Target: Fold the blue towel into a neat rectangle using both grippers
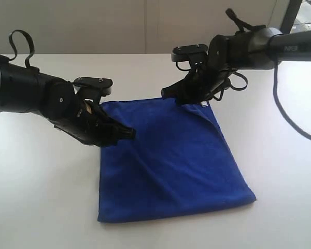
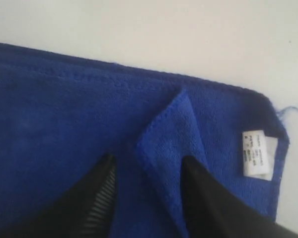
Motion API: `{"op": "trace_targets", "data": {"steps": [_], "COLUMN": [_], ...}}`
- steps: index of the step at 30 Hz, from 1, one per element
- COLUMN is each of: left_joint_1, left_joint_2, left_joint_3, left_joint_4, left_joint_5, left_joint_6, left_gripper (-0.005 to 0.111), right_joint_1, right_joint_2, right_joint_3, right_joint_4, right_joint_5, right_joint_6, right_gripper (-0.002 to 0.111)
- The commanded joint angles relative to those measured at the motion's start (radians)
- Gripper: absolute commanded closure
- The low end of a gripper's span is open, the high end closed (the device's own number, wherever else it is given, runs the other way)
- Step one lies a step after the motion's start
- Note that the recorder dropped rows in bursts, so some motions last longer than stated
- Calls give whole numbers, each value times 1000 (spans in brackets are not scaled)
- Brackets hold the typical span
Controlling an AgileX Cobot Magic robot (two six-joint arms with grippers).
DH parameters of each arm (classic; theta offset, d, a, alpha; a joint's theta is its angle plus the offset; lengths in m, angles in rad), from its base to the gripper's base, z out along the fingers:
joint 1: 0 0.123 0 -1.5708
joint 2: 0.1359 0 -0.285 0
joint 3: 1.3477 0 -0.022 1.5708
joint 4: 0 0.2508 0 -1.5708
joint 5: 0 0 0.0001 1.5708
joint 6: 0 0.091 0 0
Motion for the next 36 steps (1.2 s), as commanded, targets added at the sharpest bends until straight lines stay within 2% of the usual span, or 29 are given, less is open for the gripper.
{"op": "trace_targets", "data": {"steps": [1, 4, 8, 11, 16, 26, 36], "left_joint_1": [-5, -5, -5, -5, -5, -5, -3], "left_joint_2": [-1, -1, -1, -1, -1, -1, -10], "left_joint_3": [4, 4, 4, 4, 4, 4, -6], "left_joint_4": [-11, -11, -11, -11, -11, -11, -8], "left_joint_5": [4, 4, 7, 11, 11, 37, 34], "left_joint_6": [-2, -2, -2, -2, -2, 3, 49], "left_gripper": [74, 74, 74, 74, 74, 74, 74], "right_joint_1": [-3, -3, -3, -5, -5, -5, -6], "right_joint_2": [37, 49, 60, 60, 56, 54, 34], "right_joint_3": [-28, -31, -31, -31, -33, -33, -33], "right_joint_4": [17, 15, -26, -159, -490, -859, -881], "right_joint_5": [-10, -42, -73, -71, -23, 31, 93], "right_joint_6": [-25, -25, -18, 80, 349, 684, 703], "right_gripper": [65, 60, 59, 59, 59, 59, 59]}}
